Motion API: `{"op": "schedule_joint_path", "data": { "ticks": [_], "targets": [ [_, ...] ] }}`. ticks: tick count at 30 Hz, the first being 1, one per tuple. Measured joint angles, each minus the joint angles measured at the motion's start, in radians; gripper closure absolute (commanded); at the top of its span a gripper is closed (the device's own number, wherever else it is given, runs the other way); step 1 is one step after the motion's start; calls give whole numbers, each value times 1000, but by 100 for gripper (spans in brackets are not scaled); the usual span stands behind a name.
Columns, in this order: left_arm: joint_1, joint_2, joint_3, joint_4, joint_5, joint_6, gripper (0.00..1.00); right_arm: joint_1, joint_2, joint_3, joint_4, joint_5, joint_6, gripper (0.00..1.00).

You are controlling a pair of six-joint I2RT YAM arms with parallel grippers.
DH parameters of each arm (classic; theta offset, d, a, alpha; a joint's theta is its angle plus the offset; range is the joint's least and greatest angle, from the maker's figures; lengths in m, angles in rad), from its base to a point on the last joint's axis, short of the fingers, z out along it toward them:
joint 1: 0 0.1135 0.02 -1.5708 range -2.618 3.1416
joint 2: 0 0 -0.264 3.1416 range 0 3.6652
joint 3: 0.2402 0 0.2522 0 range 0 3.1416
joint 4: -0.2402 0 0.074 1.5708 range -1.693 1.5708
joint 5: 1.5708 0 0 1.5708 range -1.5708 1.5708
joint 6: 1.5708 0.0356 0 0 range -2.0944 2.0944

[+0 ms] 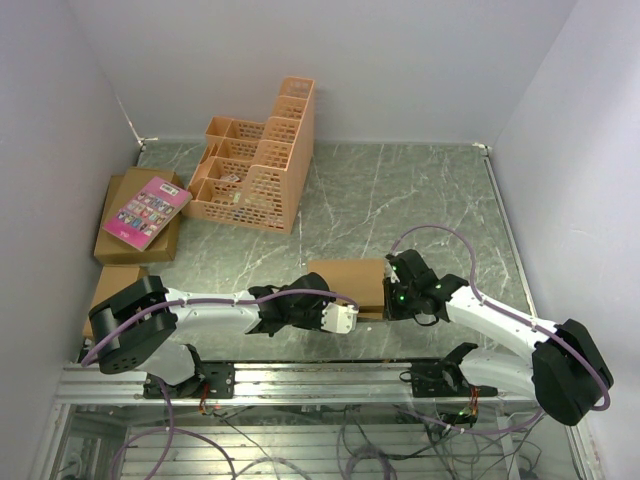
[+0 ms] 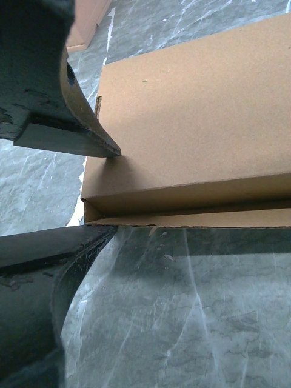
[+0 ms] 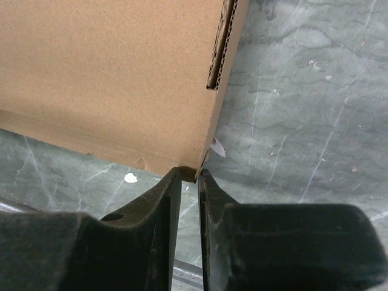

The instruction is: Fold the paper box

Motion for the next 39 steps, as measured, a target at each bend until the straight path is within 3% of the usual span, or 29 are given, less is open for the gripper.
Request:
{"op": "schedule_joint_path", "data": {
  "ticks": [13,31,39],
  "targets": [
    [0,0,0,0,0,0,44,-12,0,0,2,-23,-10,78],
    [5,0,3,-5,8,0,44,-24,-6,-1,0,-25,-19,89],
    [5,0,3,-6,8,0,44,-23,7,-1,5,-27,-22,88]
  ]
}}
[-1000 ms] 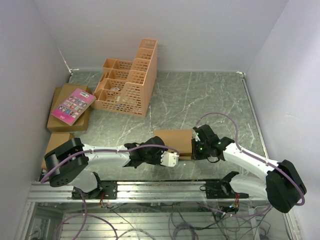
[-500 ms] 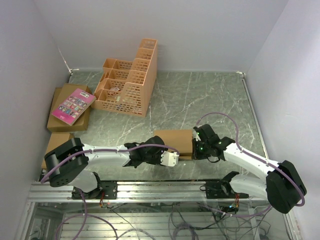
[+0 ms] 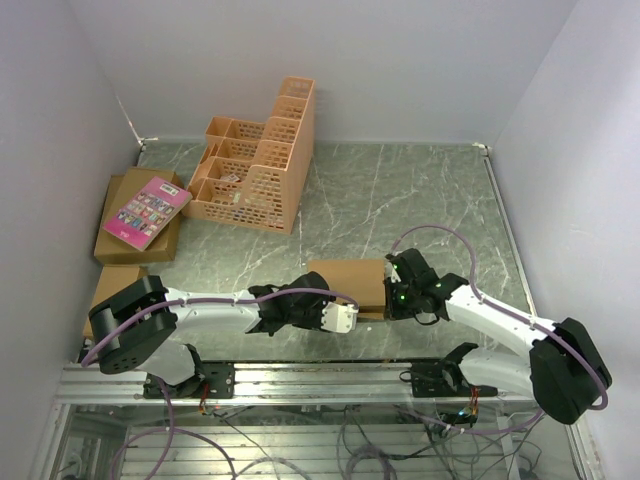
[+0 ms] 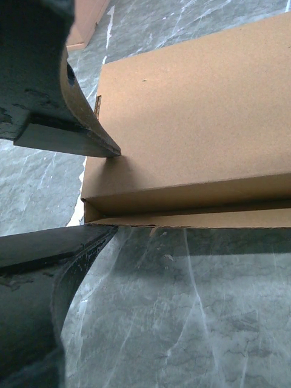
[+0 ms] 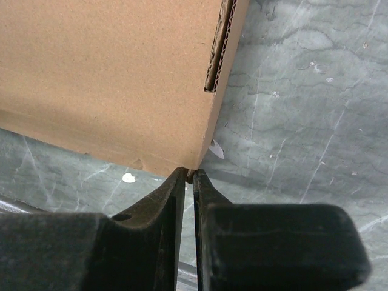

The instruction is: Fold the paper box

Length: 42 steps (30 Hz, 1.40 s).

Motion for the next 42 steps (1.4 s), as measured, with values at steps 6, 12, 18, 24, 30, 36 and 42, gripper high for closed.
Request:
{"op": "schedule_joint_path", "data": {
  "ticks": [6,12,18,24,30,36,42],
  "targets": [
    [0,0,0,0,2,0,44,-1,1,0,2,-8,-2,80],
    [1,0,1,-1,4,0,44,-21,-47,0,-3,-21,-1,77],
    [1,0,2,-1,7,-1,44,-27,-51,3,-5,-30,-3,76],
    [1,0,2,-1,7,-1,44,-36,-71,15,-18,-35,-11,73],
    [1,0,2,0,14,-3,44,-76,-79,79,-59,-77,-17,66],
    [1,0,2,1,18,-5,44,-134,-89,89,-96,-108,-18,63],
    [2,0,5,-3,19,-9,44,-190,-92,190,-117,-198,-124,28]
  ]
}}
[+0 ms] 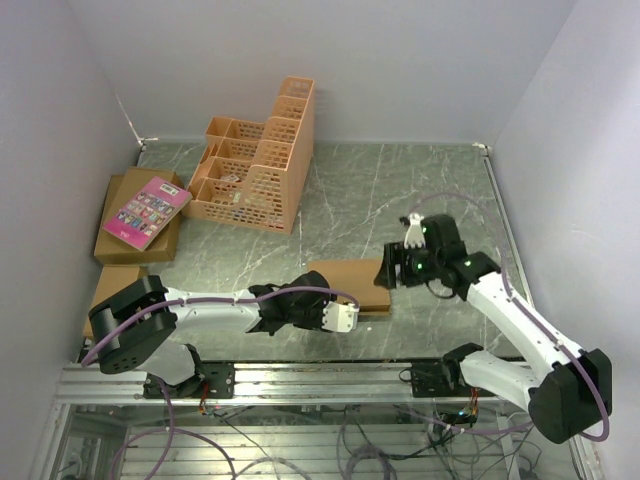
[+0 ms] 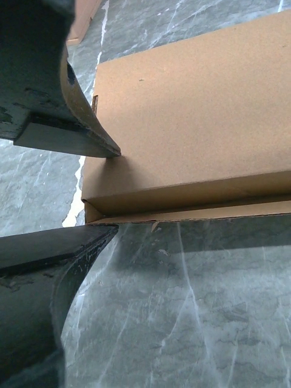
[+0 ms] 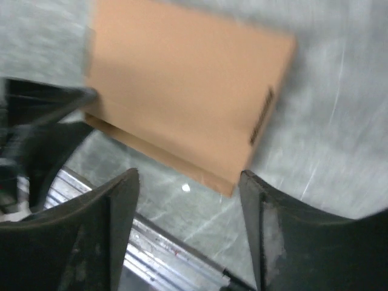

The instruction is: Fold the paper box

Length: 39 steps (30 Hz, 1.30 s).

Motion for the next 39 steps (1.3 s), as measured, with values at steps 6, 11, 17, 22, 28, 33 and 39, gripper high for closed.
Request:
{"op": "schedule_joint_path", "data": {
  "ticks": [6,11,17,22,28,33,39],
  "targets": [
    [7,0,8,-6,22,-13,44,-60,90,315,14,-254,-317,0],
    [16,0,10,-7,39,-18,44,-69,158,418,-77,-384,-755,0],
    [22,0,13,-11,51,-18,44,-86,-42,193,-248,-462,-1349,0],
    [26,0,13,-13,57,-18,44,-87,-95,124,-385,-486,-1695,0],
    [27,0,16,-17,59,-18,44,-87,-205,-88,-391,-459,-1919,0],
    [27,0,23,-27,61,-18,44,-87,-241,-192,-296,-446,-1961,1],
    [27,5,25,-30,65,-18,44,-77,-264,-280,-128,-429,-1961,3]
  ]
}}
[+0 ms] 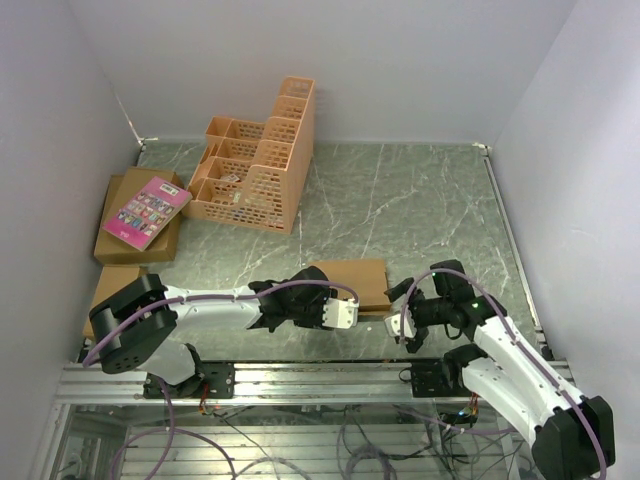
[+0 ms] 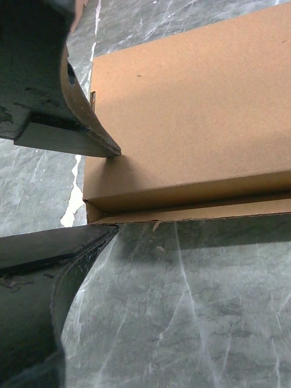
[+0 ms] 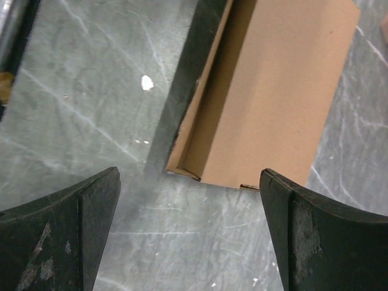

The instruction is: Fold the paper box

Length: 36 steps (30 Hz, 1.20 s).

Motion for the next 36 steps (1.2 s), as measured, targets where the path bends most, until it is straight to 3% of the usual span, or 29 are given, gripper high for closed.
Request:
{"op": "schedule_joint_path", "data": {
  "ticks": [9,16,36],
  "targets": [
    [0,2,3,-3,2,0,44,63,-15,-99,217,45,59,12],
    [0,2,3,-3,2,0,44,105,20,-138,340,107,108,32],
    [3,6,6,-3,5,0,44,108,68,-149,405,171,118,71]
  ]
}}
